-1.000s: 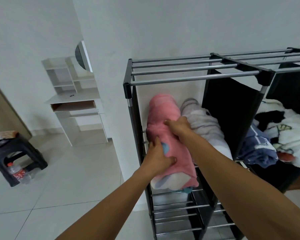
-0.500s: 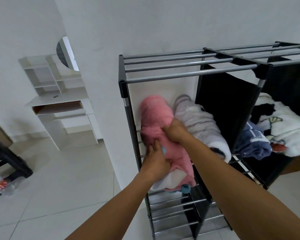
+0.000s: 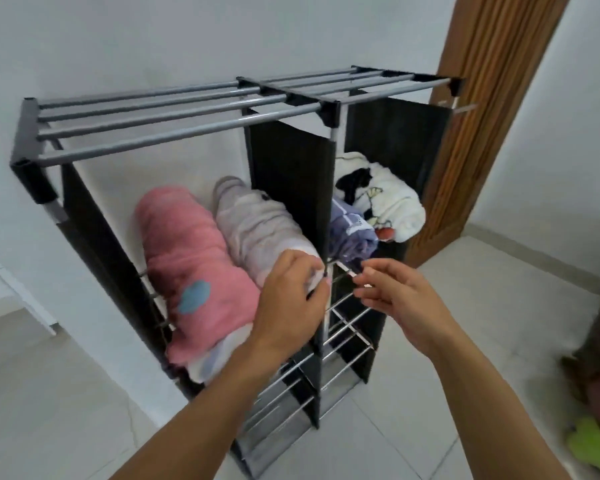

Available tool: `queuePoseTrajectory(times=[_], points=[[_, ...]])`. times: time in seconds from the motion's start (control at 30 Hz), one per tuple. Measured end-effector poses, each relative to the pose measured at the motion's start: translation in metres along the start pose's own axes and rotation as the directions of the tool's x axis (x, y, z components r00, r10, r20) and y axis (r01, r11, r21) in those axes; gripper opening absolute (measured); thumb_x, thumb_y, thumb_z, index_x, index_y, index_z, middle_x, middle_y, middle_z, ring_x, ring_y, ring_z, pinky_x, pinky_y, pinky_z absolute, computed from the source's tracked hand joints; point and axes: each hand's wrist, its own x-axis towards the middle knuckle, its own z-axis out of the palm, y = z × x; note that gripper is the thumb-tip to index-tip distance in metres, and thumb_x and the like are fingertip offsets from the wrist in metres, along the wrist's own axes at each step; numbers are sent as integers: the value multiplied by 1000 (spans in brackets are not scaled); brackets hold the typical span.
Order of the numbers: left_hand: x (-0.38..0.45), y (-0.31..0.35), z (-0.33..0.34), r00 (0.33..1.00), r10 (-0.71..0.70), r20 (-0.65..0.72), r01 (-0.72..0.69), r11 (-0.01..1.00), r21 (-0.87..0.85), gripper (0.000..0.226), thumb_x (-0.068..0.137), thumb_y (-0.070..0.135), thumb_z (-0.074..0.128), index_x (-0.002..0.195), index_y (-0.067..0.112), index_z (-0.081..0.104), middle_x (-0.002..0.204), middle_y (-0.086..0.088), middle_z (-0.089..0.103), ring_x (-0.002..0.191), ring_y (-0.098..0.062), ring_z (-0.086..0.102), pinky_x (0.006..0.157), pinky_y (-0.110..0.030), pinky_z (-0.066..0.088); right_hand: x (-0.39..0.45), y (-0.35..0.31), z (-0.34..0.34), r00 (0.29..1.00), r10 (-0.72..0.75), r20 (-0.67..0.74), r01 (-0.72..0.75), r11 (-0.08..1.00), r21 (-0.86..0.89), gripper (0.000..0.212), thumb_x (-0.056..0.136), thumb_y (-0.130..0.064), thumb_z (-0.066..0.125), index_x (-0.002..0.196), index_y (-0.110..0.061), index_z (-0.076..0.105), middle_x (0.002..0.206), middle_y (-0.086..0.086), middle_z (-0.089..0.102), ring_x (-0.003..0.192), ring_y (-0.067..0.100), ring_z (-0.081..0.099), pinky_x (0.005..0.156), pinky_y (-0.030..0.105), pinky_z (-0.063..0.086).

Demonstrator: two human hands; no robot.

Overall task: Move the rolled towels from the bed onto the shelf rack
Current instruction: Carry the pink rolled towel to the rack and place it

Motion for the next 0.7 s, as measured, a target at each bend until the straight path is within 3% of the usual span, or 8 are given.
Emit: queuePoseTrajectory(times=[0.07, 0.1, 0.2, 0.27, 0.4, 0.47, 0.57, 0.7], points=[[-5, 20, 47, 964, -2, 266, 3, 1000, -4, 22, 84, 25, 65, 102, 13, 65, 101, 2, 54, 84, -14, 54, 80, -21, 41, -33, 24, -50, 984, 83, -161, -76, 996, 49, 8, 95, -15, 57, 97, -17, 65, 87, 4, 72, 77, 16, 69, 78, 28, 55], [-9, 29, 70, 913, -11, 408, -1, 1000, 28, 27, 83, 29, 66, 106, 14, 65, 106, -1, 57, 90, -19, 58, 83, -24, 42, -51, 39, -75, 962, 136, -237, -119, 989, 84, 8, 95, -15, 57, 97, -15, 65, 88, 6, 71, 79, 19, 68, 79, 29, 54], [-34, 64, 137, 664, -37, 747, -42, 995, 88, 41, 83, 39, 66, 116, 16, 61, 124, -4, 58, 107, -21, 61, 88, -23, 43, -118, 85, -145, 859, 285, -426, -211, 954, 212, 8, 95, -14, 57, 97, -11, 64, 88, 7, 70, 78, 21, 67, 72, 28, 52], [-61, 95, 175, 496, -56, 867, -15, 997, 73, 44, 85, 42, 64, 120, 16, 58, 124, -4, 57, 109, -22, 61, 87, -24, 45, -171, 114, -186, 779, 355, -517, -234, 929, 286, 6, 94, -13, 57, 94, -12, 63, 88, 7, 68, 75, 19, 65, 69, 26, 50], [-121, 165, 247, 301, 11, 953, -58, 998, 7, 39, 84, 46, 64, 112, 19, 62, 127, -6, 58, 114, -22, 57, 91, -29, 44, -292, 148, -253, 605, 438, -665, -186, 890, 417, 6, 94, -13, 58, 89, -11, 62, 88, 8, 68, 76, 20, 63, 69, 27, 49], [-157, 208, 279, 217, 70, 974, -43, 997, -62, 19, 86, 36, 64, 93, 18, 63, 106, -10, 63, 94, -21, 60, 74, -28, 44, -356, 161, -279, 503, 453, -737, -123, 881, 458, 7, 94, -14, 57, 89, -12, 62, 90, 9, 68, 78, 21, 64, 69, 28, 49], [-217, 272, 321, 109, 128, 986, -8, 992, -128, 17, 90, 22, 61, 74, 19, 55, 78, -5, 54, 67, -16, 53, 54, -23, 36, -454, 180, -310, 307, 483, -820, 55, 851, 522, 10, 95, -18, 57, 89, -11, 61, 91, 11, 66, 77, 21, 63, 69, 29, 49], [-302, 350, 365, -130, 195, 972, -66, 977, -204, 16, 91, 23, 59, 77, 19, 52, 77, -6, 53, 65, -13, 52, 52, -21, 37, -566, 202, -326, 30, 556, -831, 334, 778, 532, 10, 95, -20, 58, 90, -11, 61, 85, 12, 65, 72, 21, 60, 70, 30, 49]])
